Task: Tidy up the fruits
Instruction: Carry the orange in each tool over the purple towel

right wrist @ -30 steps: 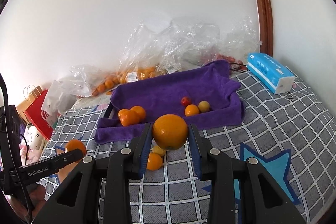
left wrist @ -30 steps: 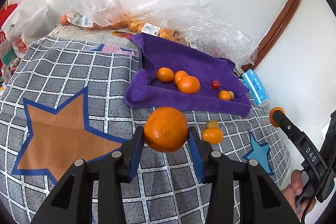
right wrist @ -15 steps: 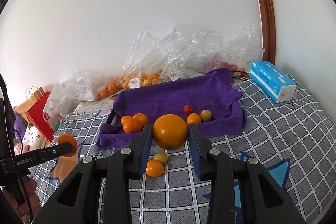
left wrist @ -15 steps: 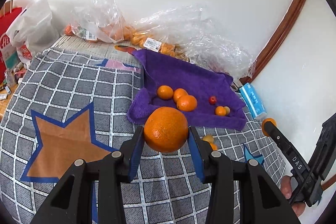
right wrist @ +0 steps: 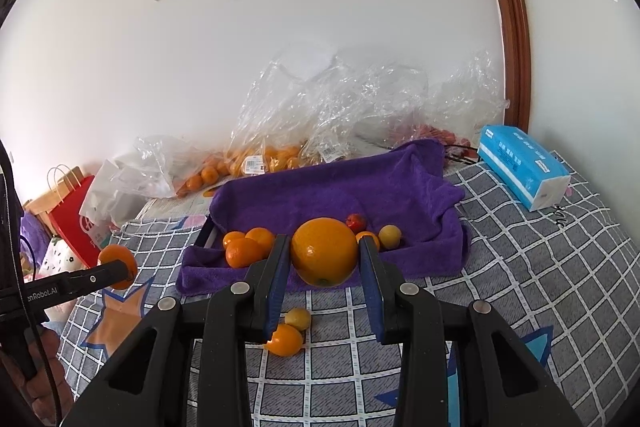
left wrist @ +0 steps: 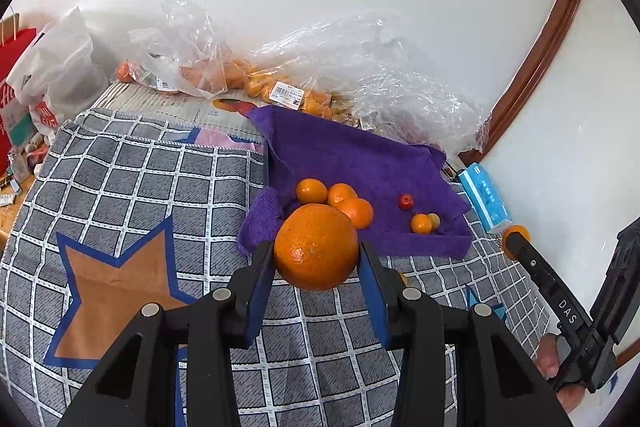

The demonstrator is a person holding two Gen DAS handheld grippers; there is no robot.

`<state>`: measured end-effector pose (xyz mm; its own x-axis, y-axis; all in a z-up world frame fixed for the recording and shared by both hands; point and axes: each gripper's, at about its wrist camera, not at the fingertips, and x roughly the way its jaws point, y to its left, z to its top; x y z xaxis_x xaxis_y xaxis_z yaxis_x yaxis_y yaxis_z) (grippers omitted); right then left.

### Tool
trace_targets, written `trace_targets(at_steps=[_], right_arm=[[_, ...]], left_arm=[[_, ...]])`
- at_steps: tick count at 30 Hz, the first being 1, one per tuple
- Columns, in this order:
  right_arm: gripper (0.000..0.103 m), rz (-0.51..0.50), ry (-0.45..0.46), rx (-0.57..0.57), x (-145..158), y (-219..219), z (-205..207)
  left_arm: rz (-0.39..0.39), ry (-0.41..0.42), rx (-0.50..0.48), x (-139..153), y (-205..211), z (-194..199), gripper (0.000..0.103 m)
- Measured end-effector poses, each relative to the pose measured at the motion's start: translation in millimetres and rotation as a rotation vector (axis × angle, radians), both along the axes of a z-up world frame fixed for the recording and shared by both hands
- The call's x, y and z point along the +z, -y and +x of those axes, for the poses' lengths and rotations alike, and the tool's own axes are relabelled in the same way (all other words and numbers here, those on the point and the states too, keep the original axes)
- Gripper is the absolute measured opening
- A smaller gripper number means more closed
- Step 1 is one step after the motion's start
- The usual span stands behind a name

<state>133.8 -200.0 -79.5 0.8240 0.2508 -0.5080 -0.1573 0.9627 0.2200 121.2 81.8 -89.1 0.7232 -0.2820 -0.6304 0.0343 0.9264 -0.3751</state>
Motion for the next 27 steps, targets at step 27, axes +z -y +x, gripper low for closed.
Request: trace_targets(at_steps=[27], right_arm=[[0.034, -0.011, 0.005, 0.001, 4.1, 3.5, 27.6]], left_arm=[[0.045, 0.005, 0.033, 10.1, -9.8, 20.4, 0.040]])
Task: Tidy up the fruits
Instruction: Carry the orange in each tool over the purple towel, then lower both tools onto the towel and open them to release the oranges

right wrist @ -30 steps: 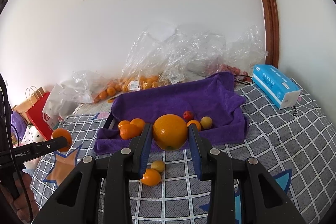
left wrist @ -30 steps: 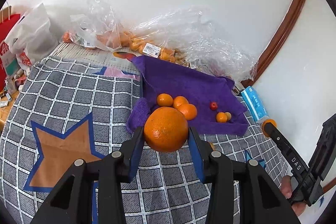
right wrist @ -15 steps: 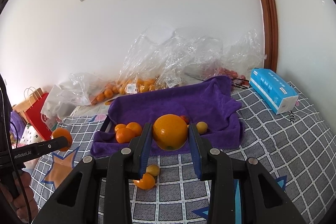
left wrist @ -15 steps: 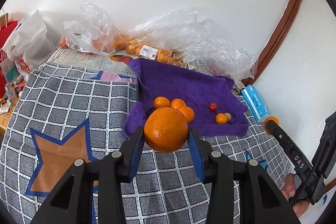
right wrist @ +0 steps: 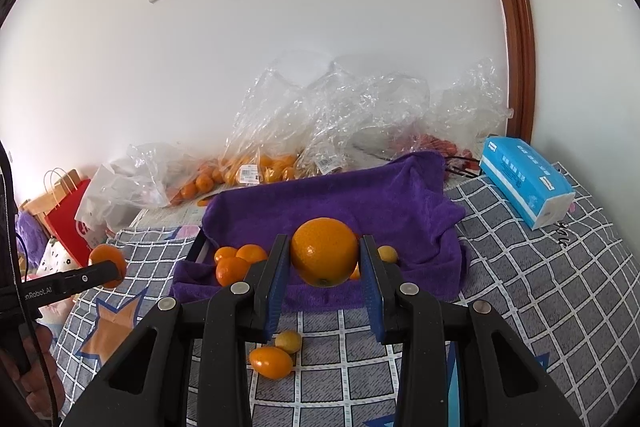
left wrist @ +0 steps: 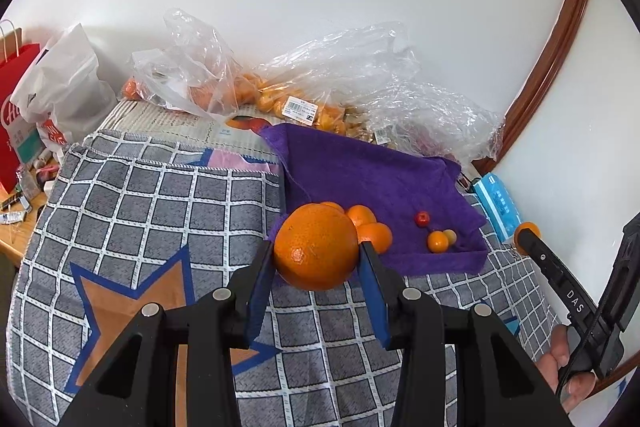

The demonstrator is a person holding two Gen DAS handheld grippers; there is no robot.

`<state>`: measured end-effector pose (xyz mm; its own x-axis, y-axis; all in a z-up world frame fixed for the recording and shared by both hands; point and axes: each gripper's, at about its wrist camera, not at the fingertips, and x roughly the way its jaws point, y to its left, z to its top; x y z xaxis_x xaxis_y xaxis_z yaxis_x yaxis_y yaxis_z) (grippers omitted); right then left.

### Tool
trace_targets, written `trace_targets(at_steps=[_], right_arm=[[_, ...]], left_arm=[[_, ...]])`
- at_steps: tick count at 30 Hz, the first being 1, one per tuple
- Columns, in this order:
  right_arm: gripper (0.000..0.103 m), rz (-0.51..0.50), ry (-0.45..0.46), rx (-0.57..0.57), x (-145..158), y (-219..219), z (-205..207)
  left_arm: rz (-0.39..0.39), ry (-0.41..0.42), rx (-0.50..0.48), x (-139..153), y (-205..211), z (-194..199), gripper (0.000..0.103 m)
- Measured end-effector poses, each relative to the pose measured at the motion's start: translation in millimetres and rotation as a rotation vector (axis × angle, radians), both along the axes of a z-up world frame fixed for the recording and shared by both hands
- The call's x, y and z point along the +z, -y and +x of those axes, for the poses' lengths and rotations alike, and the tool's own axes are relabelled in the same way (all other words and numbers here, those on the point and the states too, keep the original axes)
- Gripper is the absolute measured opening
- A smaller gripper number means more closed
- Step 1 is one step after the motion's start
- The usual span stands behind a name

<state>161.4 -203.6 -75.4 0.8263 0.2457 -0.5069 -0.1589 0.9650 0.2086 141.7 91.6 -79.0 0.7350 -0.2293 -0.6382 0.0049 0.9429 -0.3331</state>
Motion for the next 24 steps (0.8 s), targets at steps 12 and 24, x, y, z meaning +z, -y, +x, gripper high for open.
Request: trace_targets(at_steps=[12, 24], right_arm=[[0.034, -0.014, -0.018, -0.019, -9.9, 12.2, 44.0], [0.034, -0.041, -0.068, -0.021, -28.9, 20.0, 103.0]], left_arm=[[-0.007, -0.059, -0.041, -23.5, 17.7, 49.1, 0.040], [0.010, -0.091, -0.054, -35.3, 35.7, 111.1, 0.040]])
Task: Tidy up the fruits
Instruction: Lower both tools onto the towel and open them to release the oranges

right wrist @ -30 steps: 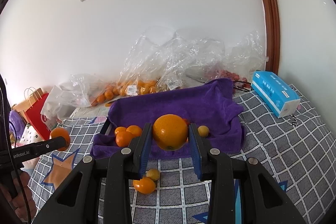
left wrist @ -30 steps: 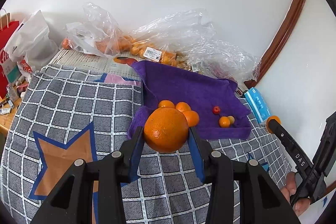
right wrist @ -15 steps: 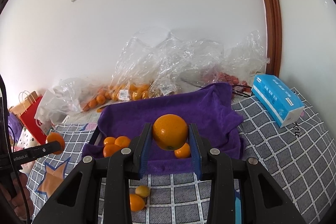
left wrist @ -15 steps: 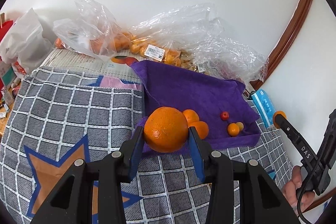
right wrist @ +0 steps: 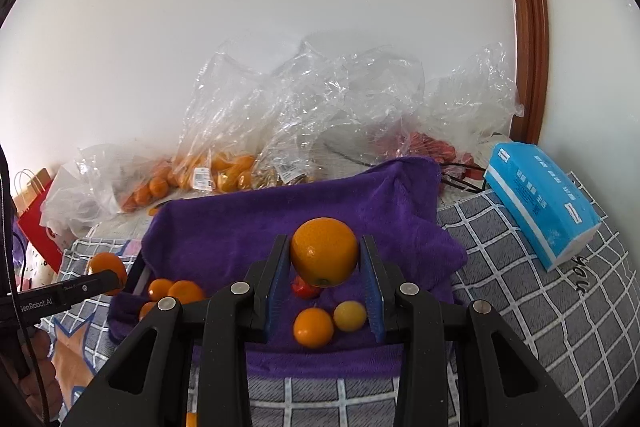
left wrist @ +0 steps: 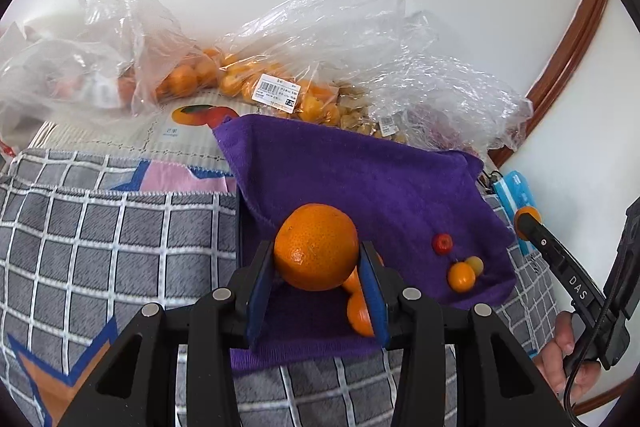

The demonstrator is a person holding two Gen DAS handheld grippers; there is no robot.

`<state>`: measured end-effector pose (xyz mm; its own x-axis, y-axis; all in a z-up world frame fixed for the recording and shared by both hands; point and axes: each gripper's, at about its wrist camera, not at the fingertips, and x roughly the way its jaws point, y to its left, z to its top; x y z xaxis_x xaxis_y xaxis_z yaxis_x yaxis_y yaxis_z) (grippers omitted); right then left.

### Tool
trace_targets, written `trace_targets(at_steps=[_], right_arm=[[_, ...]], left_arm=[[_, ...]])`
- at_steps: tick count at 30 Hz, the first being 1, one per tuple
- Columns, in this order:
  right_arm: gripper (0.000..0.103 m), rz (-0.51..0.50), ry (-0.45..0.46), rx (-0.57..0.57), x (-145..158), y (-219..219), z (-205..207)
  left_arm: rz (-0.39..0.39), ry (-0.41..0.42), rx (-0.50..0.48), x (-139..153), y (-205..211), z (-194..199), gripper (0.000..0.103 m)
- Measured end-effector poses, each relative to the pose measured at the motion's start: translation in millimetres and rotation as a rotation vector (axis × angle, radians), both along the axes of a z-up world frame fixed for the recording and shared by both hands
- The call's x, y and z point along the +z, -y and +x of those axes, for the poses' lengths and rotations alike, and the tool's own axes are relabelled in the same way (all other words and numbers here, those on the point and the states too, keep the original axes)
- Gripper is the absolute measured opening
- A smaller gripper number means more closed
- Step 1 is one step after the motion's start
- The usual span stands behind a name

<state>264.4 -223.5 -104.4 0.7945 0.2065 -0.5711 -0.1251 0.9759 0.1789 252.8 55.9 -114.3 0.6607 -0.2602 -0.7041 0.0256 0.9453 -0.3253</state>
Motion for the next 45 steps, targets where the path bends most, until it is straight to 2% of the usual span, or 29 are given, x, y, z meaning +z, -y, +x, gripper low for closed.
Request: trace_targets(at_steps=[11, 19, 25, 34, 38, 45], right_arm=[[0.034, -0.031, -0.112, -0.001, -44.1, -5.8, 38.6], [0.034, -0.057, -0.145, -0.009, -57.8, -7.5, 45.5], [0.034, -0.053, -0.180, -0.012, -66.6, -5.6, 48.9], [0.035, -0.082, -0.182, -0.004, -69.7, -8.6, 47.6], [0.045, -0.082, -0.161, -0.002, -64.1, -9.6, 42.9], [0.057, 0.018, -0.130, -0.004, -32.0, -3.0, 19.8]], left_arm=[[0.039, -0.050, 0.003, -20.1, 17.2, 52.0, 0.040], [0.070, -0.090, 0.003, -36.6, 25.7, 66.1, 0.040], [0.094, -0.079, -0.002, -39.4, 28.7, 65.5, 0.040], [0.098, -0.086, -0.008, -38.5, 28.8, 66.4, 0.040], [0.096, -0.062, -0.012, -26.0, 24.0, 55.2, 0.046], [0.102, 0.008, -0.001, 5.3, 15.8, 13.2, 0.051]])
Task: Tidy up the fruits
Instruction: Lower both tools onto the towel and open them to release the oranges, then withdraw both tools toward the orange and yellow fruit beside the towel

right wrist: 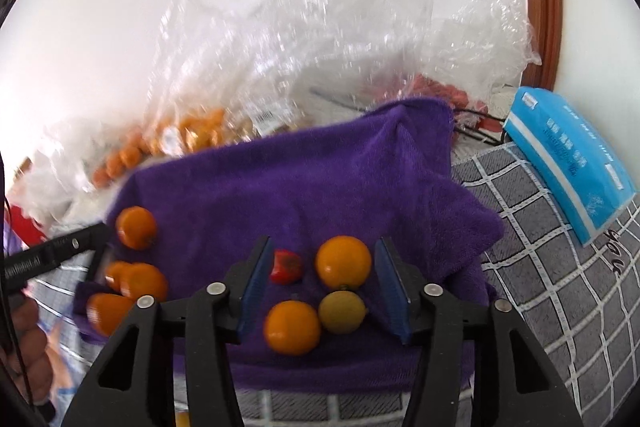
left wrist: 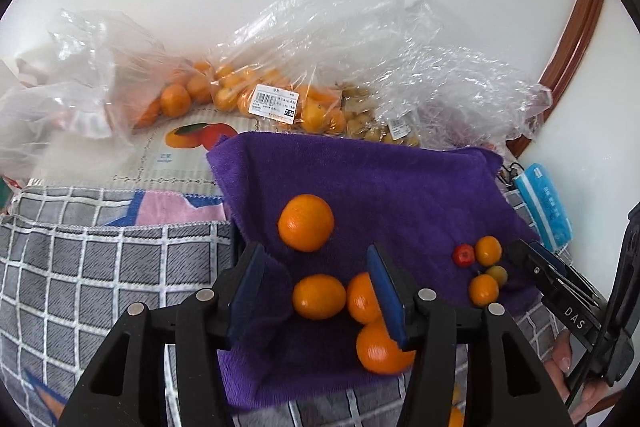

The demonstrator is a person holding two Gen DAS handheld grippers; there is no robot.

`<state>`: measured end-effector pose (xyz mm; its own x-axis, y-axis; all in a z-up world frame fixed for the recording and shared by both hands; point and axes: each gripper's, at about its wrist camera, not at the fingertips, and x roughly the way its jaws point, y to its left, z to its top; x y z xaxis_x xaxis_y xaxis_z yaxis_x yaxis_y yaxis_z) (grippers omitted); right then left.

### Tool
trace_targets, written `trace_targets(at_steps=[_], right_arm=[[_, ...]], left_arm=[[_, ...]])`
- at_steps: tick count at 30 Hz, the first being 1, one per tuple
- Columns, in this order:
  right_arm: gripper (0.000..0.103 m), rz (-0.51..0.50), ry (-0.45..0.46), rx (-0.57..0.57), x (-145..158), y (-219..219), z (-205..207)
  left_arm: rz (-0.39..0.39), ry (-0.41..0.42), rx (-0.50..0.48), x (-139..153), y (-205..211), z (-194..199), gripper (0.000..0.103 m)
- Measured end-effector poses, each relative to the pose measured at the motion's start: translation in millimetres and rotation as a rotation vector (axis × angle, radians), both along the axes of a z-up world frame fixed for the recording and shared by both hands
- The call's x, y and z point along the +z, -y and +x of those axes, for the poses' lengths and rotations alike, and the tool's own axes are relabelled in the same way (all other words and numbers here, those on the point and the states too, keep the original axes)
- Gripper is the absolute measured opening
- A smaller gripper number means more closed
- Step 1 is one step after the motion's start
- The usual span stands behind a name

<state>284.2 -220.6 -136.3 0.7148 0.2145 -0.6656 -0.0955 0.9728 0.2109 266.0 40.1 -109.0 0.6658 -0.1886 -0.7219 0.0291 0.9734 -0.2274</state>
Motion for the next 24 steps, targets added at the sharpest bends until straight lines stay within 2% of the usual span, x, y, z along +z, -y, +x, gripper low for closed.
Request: trace_targets(at_steps=[8, 12, 17, 20, 24], right_arm=[[0.066, -0.120, 0.053, 0.044, 23.0, -25.1, -62.3], [0.067, -0.191, 0.093, 0.085, 29.5, -41.6, -94.6], [0.069, -0.186, 0.120, 0.118, 30.9, -51.6, -125.3], [0.069, -0.173, 0.122, 0.130, 28.0, -54.1, -139.7], [0.069, -0.146, 0.117, 0.127, 19.7, -52.9, -154.4]], left_arm=[[0.020, 0.056, -0.010, 12.7, -5.6, -56.4, 0.051], [0.036, 0.092, 0.011, 15.0, -14.3, -85.3, 0.051], [-0.008, 0.102, 0.033, 12.6, -25.8, -114.2, 0.051], [0.011, 0.087, 0.043, 5.6, -30.6, -129.3, 0.051], [-0.009, 0.064, 0.060, -7.2, -40.4, -143.3, 0.050]])
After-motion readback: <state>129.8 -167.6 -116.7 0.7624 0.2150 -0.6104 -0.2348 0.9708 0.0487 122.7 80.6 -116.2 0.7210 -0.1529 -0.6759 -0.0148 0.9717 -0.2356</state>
